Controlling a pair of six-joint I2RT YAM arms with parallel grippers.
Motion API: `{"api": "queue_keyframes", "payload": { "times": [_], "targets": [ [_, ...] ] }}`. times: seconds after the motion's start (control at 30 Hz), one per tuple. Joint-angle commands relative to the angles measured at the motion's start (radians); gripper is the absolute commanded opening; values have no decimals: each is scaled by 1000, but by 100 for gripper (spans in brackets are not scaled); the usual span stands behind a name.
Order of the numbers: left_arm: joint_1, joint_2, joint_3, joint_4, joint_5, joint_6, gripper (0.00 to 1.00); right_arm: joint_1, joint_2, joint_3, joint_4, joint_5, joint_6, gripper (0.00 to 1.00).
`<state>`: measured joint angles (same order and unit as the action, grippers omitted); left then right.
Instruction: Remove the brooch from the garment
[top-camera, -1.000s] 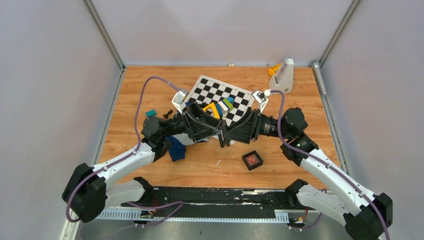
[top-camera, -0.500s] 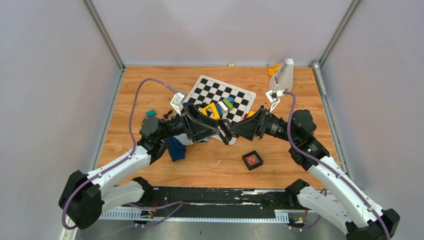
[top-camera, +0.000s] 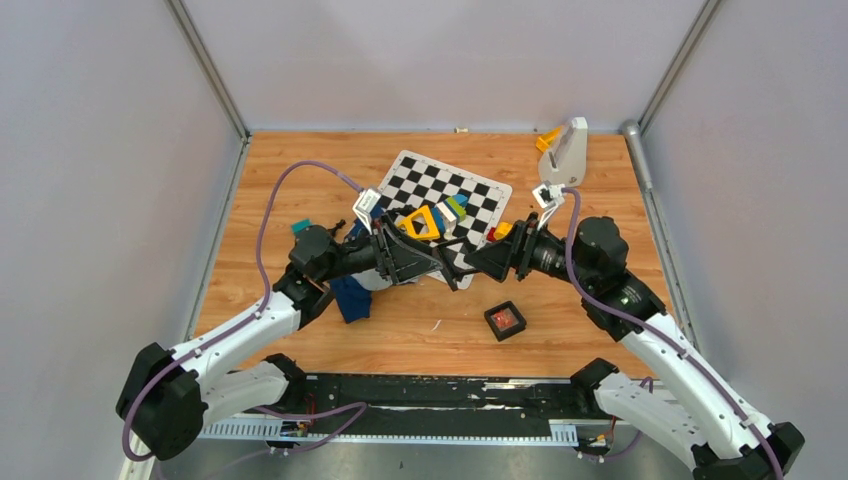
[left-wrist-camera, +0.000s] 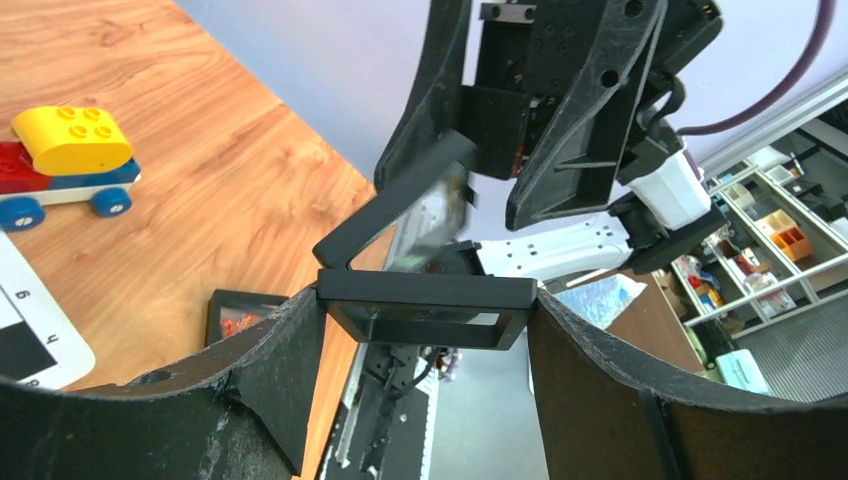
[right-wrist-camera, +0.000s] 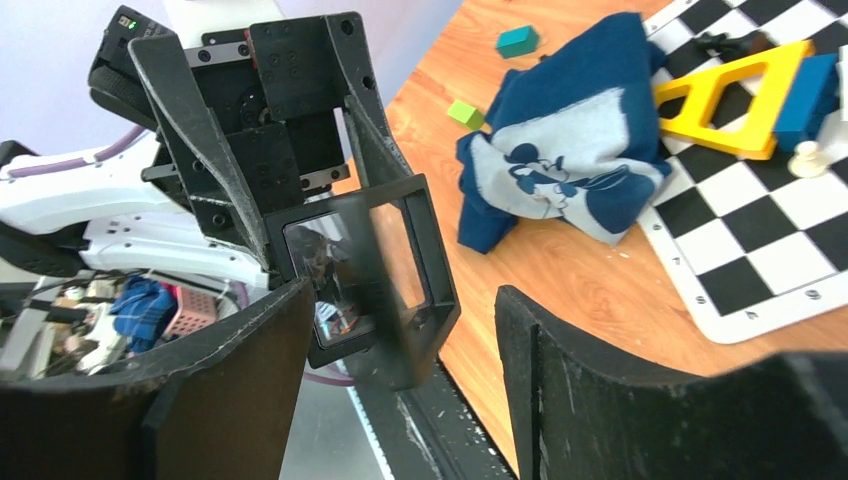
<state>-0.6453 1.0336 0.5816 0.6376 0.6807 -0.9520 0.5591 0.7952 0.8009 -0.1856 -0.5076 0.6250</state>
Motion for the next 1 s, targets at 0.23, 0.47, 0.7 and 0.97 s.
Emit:
{"api": "queue_keyframes", "payload": {
  "times": [0.23, 0.47, 0.7, 0.97],
  "targets": [
    [-1, 6, 55, -86, -10, 59, 0, -5, -60, 82, -111, 4, -187, 63],
    [-1, 6, 57, -57, 11, 46, 0, -5, -59, 75, -169, 108, -215, 59],
    [-1, 4, 57, -38, 41, 39, 0, -5, -11, 72, -172, 23, -236, 48],
    [-1, -16, 57, -23, 63, 21, 0, -6, -9, 75, -167, -23, -241, 32]
  ]
}}
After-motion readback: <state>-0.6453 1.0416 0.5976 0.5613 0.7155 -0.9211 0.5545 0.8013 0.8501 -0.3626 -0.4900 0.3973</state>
